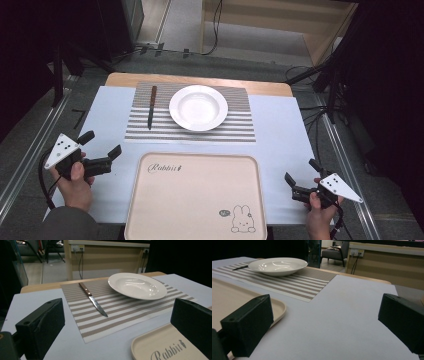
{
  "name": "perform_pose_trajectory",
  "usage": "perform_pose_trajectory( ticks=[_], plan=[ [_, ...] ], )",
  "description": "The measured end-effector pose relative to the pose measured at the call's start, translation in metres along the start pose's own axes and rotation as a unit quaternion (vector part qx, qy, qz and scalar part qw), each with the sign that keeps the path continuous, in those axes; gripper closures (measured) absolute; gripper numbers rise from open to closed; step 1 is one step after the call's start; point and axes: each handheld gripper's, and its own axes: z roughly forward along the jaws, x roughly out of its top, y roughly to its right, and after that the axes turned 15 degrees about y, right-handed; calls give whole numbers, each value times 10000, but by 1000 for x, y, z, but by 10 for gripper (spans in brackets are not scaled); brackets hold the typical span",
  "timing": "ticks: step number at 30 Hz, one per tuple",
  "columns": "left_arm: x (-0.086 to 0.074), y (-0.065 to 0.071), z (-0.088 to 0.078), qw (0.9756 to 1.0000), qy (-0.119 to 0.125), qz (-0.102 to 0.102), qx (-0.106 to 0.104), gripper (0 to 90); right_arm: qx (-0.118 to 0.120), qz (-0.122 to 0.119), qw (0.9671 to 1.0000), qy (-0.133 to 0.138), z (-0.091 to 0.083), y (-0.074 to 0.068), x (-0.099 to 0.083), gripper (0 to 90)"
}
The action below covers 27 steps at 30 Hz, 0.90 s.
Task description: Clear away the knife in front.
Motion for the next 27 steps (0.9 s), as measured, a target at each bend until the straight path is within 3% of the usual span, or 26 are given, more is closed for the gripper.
perform_pose_trajectory(
  ticks=[3,11,22,27],
  plan=[
    [4,1,6,10000,-49,54,-6,0,3,-6,10000,5,0,0,0,0],
    [13,-2,20,9999,-65,-29,-79,0,5,-1,10000,5,0,0,0,0],
    [24,-19,46,9996,-213,-207,-5,0,-4,22,10000,18,0,0,0,0],
    [26,-24,53,9995,-262,-197,17,0,0,11,10000,7,0,0,0,0]
  ],
)
